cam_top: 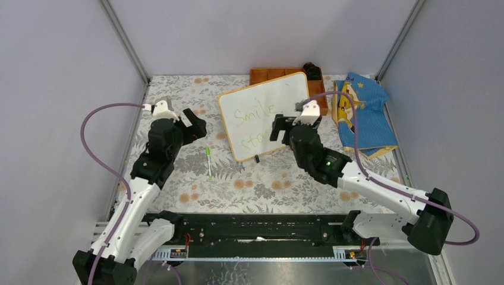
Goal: Write a sentence on the whiteboard
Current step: Reset both arms
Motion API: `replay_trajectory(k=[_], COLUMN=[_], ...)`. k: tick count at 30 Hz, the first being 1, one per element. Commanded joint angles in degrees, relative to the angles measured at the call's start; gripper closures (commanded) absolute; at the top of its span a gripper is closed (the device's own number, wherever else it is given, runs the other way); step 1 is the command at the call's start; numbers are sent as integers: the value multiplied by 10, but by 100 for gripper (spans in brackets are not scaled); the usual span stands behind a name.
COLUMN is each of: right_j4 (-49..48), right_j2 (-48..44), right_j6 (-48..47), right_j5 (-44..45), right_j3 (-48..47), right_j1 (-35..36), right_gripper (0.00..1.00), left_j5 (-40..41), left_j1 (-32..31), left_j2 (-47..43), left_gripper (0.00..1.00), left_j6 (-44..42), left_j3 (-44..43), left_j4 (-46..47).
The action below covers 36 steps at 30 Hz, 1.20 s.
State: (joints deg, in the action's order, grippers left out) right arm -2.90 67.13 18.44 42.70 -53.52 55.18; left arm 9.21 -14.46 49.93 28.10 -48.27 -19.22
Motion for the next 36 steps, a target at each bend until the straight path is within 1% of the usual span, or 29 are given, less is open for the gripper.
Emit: replay_trajectory(k=[1,4,6,8,10,14,18,22,27,32,36], right_j4=[10,2,-18,-47,-66,-117,-157,-186,-224,-229,-239], right_j2=[-24,-28,-20,-7,15,63,128,174,215,253,277], right_j6=[109,129,134,134,133,108,104,94,77,52,38], right_j5=[-47,-71,-112,-124,-140,-149,-156,-154,-159,-156,-158], right_j3=[37,109,150,182,197,218,219,214,202,176,163], right_j1=[-70,-110,-144,-163,-182,-185,-186,-188,-199,-203,-207], right_gripper=[0,0,0,0,3,10,21,24,31,42,45], left_j5=[27,28,0,-18,-33,-39,-44,-60,-65,-68,-68], left_j1=[4,4,4,4,4,4,4,4,0,-2,-3], left_j2=[-42,-49,-29,1,17,9,-25,-26,-17,-17,-17], left_gripper=[1,1,1,1,1,1,1,2,2,2,2], left_j6=[43,63,65,65,54,41,37,36,36,36,36], left_j3=[56,87,92,83,76,74,102,103,97,97,97], left_j4=[150,220,242,229,207,175,189,190,181,181,181])
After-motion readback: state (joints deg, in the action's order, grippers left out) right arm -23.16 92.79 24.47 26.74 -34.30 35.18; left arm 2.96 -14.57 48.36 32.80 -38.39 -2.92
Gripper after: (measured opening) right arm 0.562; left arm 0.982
